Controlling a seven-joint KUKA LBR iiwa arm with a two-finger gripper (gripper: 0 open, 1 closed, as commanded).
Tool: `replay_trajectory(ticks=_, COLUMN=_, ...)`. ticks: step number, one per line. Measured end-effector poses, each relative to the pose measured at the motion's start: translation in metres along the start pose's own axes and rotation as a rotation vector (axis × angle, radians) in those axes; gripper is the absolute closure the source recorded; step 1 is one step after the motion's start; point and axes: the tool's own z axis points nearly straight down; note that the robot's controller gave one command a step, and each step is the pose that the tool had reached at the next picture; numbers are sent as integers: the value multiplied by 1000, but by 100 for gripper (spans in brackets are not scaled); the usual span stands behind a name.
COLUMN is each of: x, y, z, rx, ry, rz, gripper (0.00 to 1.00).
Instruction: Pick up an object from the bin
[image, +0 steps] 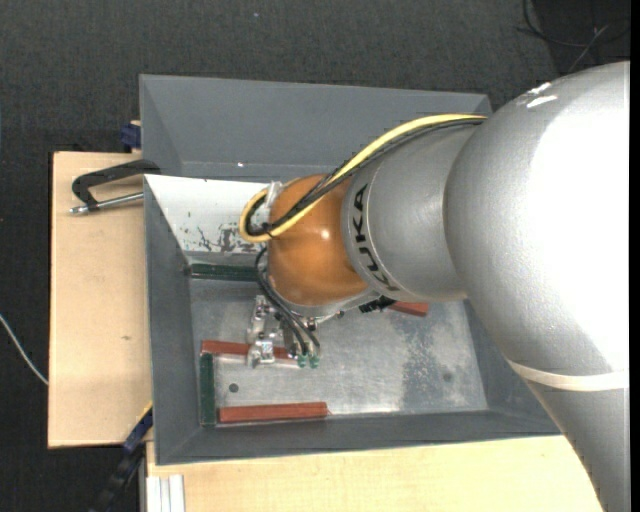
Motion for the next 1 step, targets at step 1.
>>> replay_trajectory(ticks=1, x=1, y=0, z=-3, rx=1, ry=2, rz=0, gripper=100)
